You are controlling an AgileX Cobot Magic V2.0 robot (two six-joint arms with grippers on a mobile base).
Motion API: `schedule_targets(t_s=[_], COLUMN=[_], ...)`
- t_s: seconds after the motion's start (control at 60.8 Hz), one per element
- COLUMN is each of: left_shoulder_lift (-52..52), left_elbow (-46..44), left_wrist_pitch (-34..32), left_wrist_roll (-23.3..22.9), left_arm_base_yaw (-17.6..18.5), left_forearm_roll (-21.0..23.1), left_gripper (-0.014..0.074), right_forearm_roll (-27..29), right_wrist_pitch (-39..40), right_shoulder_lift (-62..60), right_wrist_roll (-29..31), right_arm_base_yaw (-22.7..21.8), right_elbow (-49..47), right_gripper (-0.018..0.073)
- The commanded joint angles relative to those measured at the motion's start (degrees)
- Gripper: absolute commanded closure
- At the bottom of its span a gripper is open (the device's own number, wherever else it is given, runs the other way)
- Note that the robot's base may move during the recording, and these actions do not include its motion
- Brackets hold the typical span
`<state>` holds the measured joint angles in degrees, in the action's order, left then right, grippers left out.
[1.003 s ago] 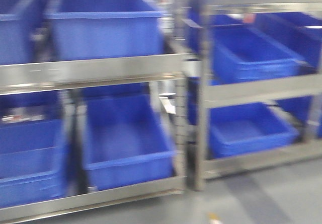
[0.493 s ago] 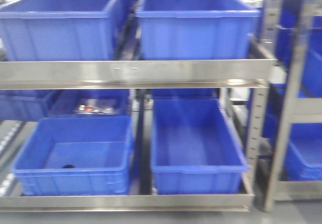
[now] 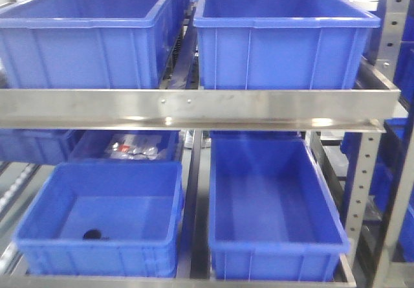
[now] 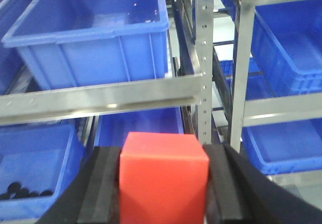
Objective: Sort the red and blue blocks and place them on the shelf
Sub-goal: 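Turn the base to face the shelf of blue bins, then move up to the shelf, bringing both held cubes over the blue bins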
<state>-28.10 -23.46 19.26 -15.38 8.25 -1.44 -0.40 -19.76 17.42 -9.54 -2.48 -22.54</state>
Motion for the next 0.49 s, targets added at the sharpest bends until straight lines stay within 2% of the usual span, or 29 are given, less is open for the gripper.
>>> schedule_targets(t_s=[0.0, 0.477], left_shoulder_lift=[-0.2, -0.2], left_elbow=[-1.7, -1.7], left_wrist_pitch=[-5.1, -5.1], left_wrist_roll=[-0.1, -0.1], left_arm_base_yaw=[-0.1, -0.1], left_forearm_roll=[-0.1, -0.1], left_gripper=[0.0473, 0.0473], right_forearm_roll=[-0.6, -0.6], right_wrist_pitch=[5.0, 5.0], right_shoulder_lift=[0.5, 0.5], right_wrist_roll=[0.1, 0.1], right_arm_base_yaw=[-0.3, -0.3], right_elbow=[-1.6, -1.6], right_gripper=[0.0503, 0.0503])
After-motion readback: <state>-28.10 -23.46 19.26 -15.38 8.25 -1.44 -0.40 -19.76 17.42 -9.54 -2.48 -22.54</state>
